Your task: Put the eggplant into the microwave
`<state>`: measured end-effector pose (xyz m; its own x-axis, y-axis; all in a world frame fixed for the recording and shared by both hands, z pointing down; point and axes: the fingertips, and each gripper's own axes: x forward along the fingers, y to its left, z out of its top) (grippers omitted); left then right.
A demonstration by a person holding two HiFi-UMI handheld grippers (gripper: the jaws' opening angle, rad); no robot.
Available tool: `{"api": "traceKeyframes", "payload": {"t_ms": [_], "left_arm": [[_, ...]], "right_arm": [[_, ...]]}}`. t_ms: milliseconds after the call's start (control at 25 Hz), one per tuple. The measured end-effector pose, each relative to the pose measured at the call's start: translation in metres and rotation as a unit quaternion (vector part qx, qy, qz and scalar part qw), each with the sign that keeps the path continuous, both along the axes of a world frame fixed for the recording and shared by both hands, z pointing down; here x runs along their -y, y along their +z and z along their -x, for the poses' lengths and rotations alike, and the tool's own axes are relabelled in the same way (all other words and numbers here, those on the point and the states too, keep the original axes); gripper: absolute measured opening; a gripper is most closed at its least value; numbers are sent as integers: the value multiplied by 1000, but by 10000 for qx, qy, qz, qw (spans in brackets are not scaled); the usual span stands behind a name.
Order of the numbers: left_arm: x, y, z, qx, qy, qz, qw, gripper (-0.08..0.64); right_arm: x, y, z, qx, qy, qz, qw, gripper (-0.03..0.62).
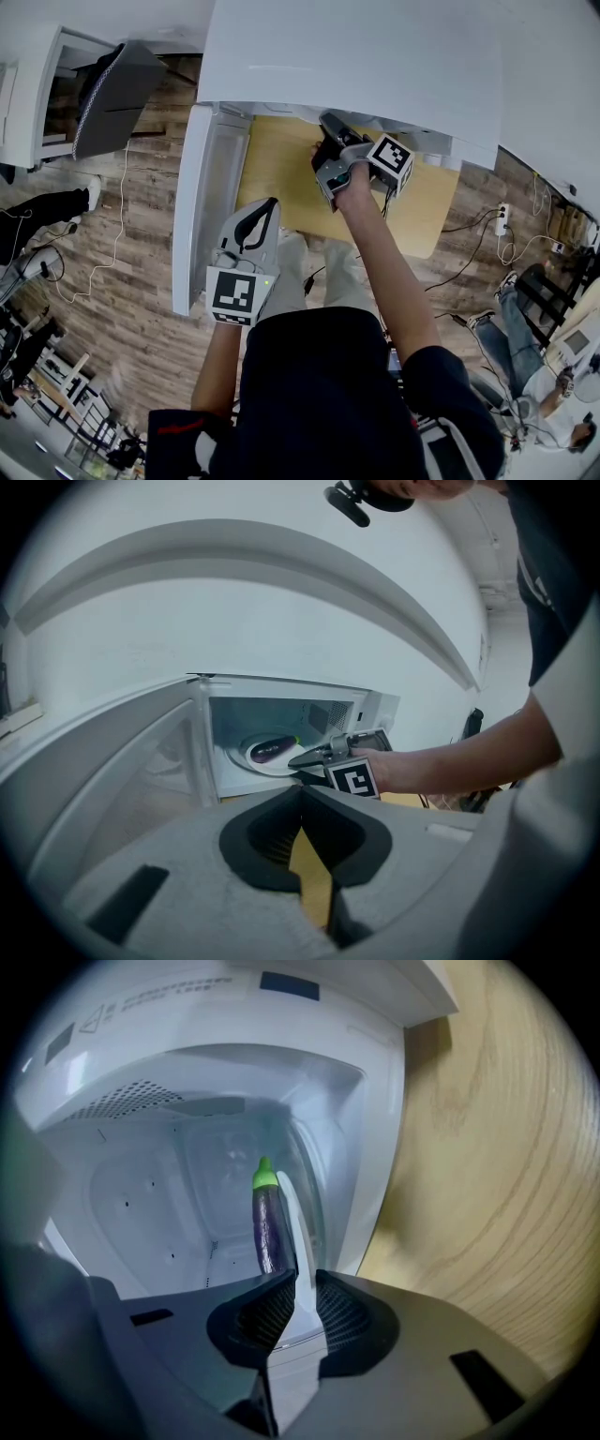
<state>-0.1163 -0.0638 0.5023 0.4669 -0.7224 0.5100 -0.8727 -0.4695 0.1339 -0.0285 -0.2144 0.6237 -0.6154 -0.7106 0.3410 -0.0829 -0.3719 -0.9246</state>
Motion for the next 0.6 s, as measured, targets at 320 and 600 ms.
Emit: {"api": "traceKeyframes", "payload": {"t_ms": [320,600], "left_arm": [[-2,1,-2,-8,-5,9,10000,14],[-4,1,-2,8,-1,6,10000,14]], "right_arm": [[-1,2,-1,94,27,-32,9999,110],[-8,5,-3,142,64,37,9999,120]]}}
